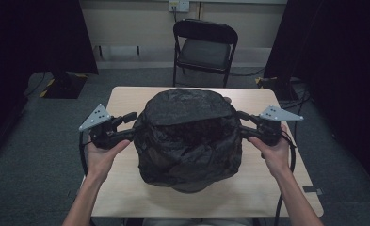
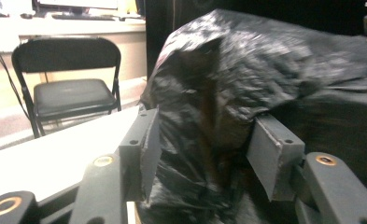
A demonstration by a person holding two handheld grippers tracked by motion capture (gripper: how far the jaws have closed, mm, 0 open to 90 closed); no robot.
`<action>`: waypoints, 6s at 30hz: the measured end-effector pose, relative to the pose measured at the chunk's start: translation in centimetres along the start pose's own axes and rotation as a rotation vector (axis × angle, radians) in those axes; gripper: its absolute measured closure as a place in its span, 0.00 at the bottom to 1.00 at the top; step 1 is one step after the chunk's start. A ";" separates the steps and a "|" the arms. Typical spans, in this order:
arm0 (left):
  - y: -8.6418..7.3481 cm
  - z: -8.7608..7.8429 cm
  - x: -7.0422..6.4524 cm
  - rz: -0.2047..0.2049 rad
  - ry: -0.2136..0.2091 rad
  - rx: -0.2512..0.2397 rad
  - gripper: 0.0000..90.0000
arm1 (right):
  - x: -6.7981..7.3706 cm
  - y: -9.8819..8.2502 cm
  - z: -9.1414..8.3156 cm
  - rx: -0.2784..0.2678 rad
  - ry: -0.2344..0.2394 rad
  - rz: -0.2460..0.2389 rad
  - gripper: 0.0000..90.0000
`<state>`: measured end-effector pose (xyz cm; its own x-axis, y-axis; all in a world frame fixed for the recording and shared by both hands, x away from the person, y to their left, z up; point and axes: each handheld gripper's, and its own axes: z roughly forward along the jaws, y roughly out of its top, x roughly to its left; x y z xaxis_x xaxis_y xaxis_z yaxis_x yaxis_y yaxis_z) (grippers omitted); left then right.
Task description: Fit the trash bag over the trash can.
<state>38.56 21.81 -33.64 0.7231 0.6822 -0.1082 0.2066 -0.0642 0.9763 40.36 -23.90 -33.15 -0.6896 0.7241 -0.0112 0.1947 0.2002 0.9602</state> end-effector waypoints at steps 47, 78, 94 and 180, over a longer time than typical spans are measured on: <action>-5.5 6.9 1.6 -0.102 -0.051 0.187 1.00 | -2.7 -5.0 4.2 0.141 -0.023 0.133 1.00; -6.2 1.8 2.7 -0.084 0.031 0.144 0.29 | -3.3 -5.8 0.7 0.032 -0.068 0.114 0.39; -10.6 -1.8 2.9 -0.105 0.101 0.284 0.18 | -2.5 -4.5 -2.6 0.010 0.029 0.110 0.33; -16.6 0.1 3.1 -0.004 0.231 0.550 0.11 | 9.2 10.7 9.1 0.293 0.283 -0.223 0.48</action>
<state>37.42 24.91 -50.23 0.5727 0.8197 -0.0077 0.5641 -0.3873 0.7292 42.45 -9.04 -25.54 -0.8925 0.4413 -0.0929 0.1803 0.5382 0.8233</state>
